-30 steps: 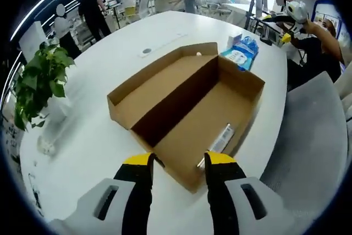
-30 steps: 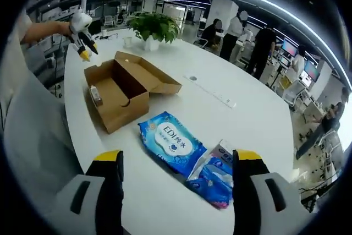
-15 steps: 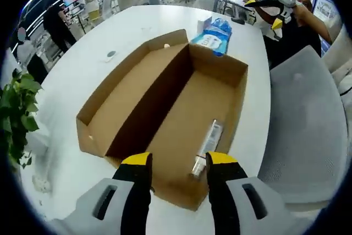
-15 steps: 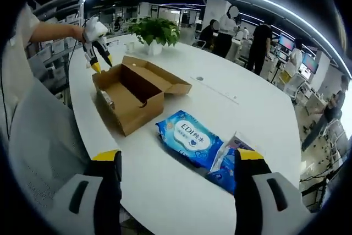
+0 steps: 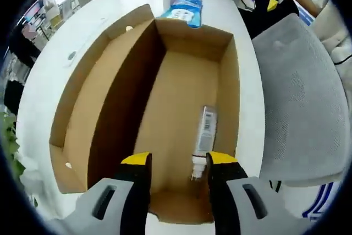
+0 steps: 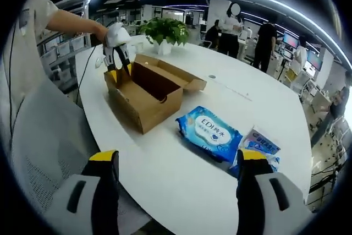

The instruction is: Operate the shoe box by opening the lid, removing the specified soft item, and placing it in the target area until the item is outside and the box remains undamaged.

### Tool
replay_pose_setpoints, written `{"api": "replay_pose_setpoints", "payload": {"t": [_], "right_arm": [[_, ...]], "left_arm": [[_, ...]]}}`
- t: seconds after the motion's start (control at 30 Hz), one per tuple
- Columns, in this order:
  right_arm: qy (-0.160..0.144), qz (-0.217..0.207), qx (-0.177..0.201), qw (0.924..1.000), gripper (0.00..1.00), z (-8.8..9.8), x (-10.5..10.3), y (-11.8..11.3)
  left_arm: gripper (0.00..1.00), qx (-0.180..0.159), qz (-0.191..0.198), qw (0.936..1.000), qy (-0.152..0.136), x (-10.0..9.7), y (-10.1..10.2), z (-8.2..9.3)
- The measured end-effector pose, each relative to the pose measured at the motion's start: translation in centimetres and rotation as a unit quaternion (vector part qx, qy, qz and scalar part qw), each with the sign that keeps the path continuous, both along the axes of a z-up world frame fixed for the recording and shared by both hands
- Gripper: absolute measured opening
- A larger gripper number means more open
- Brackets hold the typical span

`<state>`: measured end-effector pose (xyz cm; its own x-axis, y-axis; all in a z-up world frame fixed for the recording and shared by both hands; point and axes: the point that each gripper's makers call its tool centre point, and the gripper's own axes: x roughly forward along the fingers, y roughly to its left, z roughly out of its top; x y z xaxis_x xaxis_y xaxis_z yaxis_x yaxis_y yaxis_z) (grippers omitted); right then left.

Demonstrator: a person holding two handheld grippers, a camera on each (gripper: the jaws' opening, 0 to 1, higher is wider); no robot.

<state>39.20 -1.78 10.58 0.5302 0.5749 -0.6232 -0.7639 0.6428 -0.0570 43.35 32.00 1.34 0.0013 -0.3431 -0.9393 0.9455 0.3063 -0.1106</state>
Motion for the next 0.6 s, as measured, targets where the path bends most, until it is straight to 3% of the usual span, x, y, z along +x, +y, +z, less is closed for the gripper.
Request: {"api": "replay_pose_setpoints", "payload": {"t": [0.4, 0.6], "right_arm": [[-0.003, -0.004, 0.003, 1.0000, 0.85, 0.2, -0.2, 0.3], [-0.003, -0.013, 0.006, 0.9999, 0.85, 0.1, -0.3, 0.5]], "left_arm": [[0.42, 0.013, -0.068, 0.9971, 0.031, -1.1, -0.2, -1.9], [0.39, 0.017, -0.085, 0.9957, 0.032, -1.1, -0.2, -2.7]]}}
